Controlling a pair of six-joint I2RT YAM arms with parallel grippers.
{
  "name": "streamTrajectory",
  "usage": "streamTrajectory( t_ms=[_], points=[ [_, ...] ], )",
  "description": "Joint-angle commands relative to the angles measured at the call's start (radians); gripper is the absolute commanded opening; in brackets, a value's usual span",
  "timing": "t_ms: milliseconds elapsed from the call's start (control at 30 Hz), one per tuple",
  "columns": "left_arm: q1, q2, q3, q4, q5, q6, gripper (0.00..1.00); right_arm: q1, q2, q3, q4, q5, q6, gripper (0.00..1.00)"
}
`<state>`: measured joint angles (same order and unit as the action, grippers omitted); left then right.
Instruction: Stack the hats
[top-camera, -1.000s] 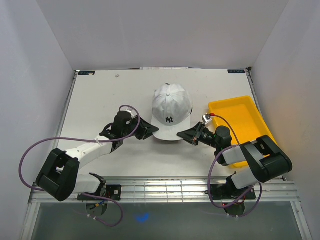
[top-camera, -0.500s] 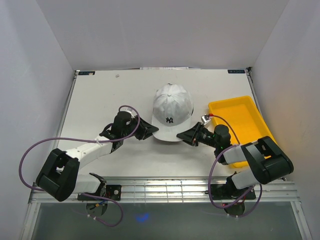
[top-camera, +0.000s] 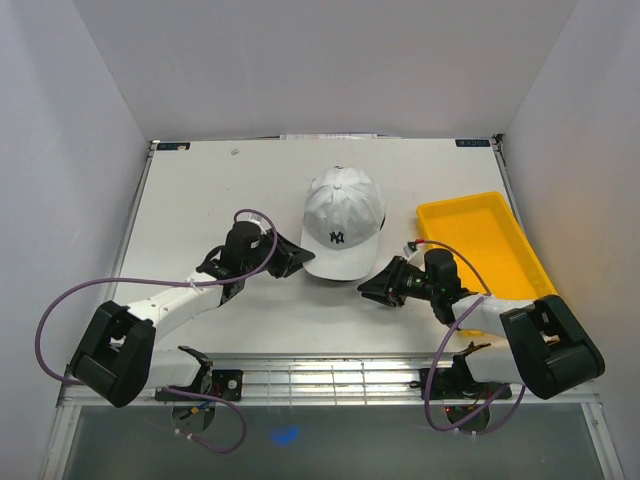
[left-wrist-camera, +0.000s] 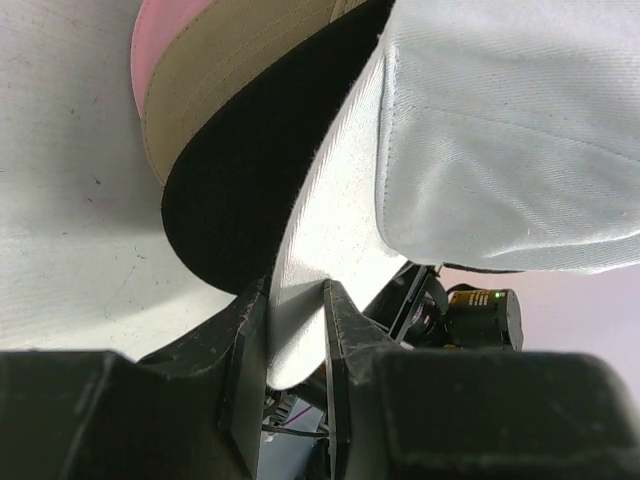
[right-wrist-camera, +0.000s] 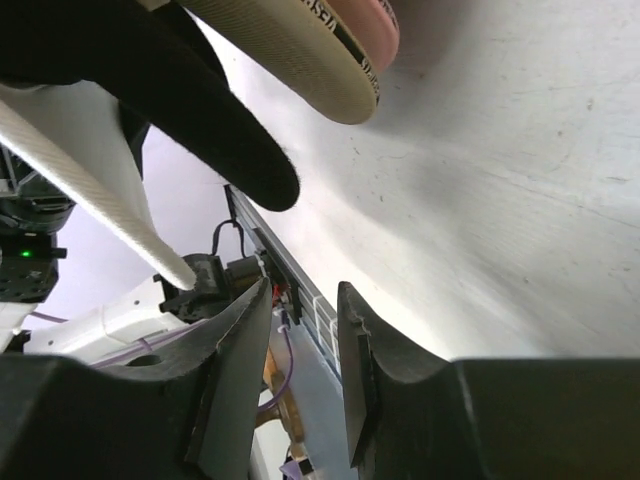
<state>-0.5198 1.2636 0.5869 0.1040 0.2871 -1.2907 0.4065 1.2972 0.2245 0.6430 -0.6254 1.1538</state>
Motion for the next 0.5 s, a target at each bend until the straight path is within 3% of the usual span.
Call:
streamTrajectory(
  t_ms=[0, 467],
  points=[
    [0.010, 0.002, 0.001, -0.159, -0.092, 0.018, 0.06, -0.008, -0.033, 0.053, -0.127, 0.015, -0.069, 0.39],
    [0.010, 0.025, -0.004, -0.211, -0.120, 0.013, 0.55, -0.034, -0.151, 0.167, -0.396, 0.061, -0.193, 0.40]
  ],
)
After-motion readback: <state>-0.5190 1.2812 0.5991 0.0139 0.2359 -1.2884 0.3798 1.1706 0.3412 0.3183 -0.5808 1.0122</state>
